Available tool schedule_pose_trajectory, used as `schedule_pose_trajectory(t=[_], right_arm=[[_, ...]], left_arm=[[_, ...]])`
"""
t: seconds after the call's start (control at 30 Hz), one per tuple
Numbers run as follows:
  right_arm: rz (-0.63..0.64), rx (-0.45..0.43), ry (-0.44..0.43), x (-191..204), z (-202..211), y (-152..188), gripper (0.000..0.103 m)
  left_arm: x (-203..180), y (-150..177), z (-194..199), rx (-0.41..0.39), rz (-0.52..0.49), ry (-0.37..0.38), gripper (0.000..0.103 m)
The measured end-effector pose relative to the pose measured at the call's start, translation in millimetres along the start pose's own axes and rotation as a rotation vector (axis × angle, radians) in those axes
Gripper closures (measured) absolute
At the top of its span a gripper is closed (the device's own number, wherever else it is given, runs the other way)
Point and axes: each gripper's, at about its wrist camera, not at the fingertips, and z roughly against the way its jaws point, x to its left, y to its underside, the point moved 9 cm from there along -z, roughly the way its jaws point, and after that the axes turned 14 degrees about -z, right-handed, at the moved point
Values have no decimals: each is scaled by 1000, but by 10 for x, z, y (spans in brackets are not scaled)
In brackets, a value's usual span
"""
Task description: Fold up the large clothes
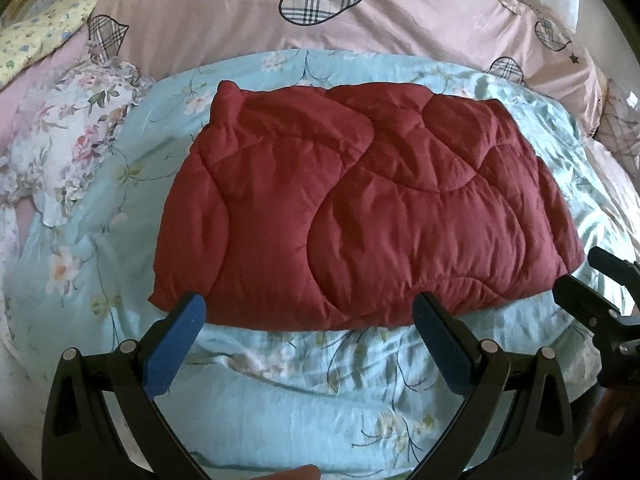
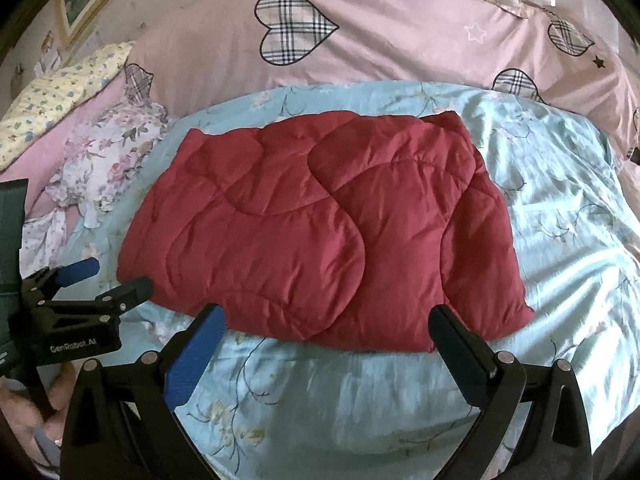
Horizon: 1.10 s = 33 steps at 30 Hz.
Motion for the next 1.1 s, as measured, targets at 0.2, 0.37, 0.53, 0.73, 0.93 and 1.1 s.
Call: schedule_pose_trajectory(t=[0.2,0.37,0.53,0.73,0.93,1.1], right_arm=[[22,-12,64,-30,-110,-54,1],[10,1,63,-63,-190,-84,1],[5,16,58,-67,-247,-79,1],[1,30,60,-73,-296,-64,1],[-1,31,60,-78,-298,-68,1],[-3,30,60,-77,-299,-68,1]], left_arm=[[22,-42,-100,13,8,-9,0],[45,-50,-159,22,13,-15,0],[45,-46,-201,31,13,-10,0],[53,-51,-230,34,9,-20,0],[77,-54,-246,35,17,-18,0],[85,-54,-246,34,16,-20,0]])
